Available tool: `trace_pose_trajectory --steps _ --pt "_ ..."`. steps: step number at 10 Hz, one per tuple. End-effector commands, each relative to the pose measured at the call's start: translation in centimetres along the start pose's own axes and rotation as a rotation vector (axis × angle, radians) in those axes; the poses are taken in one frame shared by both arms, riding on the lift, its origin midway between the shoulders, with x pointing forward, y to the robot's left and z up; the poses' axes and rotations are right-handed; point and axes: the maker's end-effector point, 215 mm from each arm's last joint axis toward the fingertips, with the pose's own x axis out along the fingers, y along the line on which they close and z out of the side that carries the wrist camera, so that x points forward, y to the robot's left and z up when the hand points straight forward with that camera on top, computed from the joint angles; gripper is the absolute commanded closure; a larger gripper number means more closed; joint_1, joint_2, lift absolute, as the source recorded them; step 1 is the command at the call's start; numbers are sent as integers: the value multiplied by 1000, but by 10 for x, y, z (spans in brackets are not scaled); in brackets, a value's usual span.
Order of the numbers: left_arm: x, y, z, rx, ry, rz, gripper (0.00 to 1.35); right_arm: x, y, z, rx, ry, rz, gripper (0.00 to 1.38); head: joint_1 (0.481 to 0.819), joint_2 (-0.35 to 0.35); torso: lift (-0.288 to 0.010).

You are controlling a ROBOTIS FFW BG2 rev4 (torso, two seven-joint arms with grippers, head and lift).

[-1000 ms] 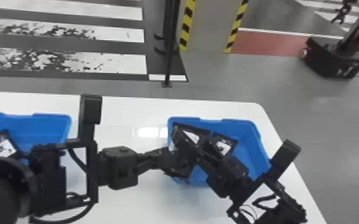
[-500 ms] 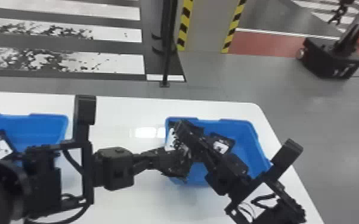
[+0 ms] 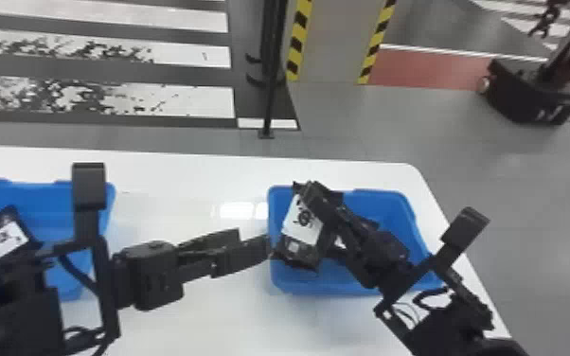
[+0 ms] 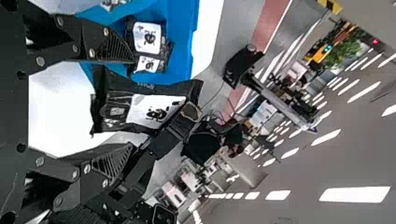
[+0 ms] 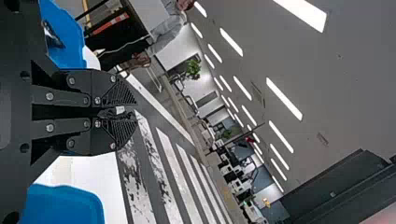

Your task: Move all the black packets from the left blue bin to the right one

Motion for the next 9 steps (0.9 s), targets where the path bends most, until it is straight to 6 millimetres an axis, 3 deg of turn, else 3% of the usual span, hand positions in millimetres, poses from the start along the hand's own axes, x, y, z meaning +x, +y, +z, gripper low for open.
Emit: trace_pose_trajectory --steps 1,4,5,6,7,8,9 --pt "-29 16 5 -6 -47 67 216 7 -41 3 -18 9 -50 1273 695 -189 -150" --pt "-89 51 14 -11 -121 219 220 -7 -142 14 -87 39 -227 1257 695 -168 -150" --pt "-109 60 15 -2 -131 270 220 -20 -179 18 -109 63 -304 1173 695 -174 -150" --pt "-122 68 17 -4 -143 304 222 -30 -198 14 -95 73 -342 938 695 -186 -150" --pt "-135 76 19 -6 -156 337 226 -46 -215 17 -123 82 -395 572 695 -196 -150" --pt "-147 86 19 -10 -161 374 226 -58 -219 22 -165 79 -427 357 695 -204 -150" --pt "-160 98 22 -3 -162 422 226 -68 -206 38 -243 36 -432 216 695 -207 -150"
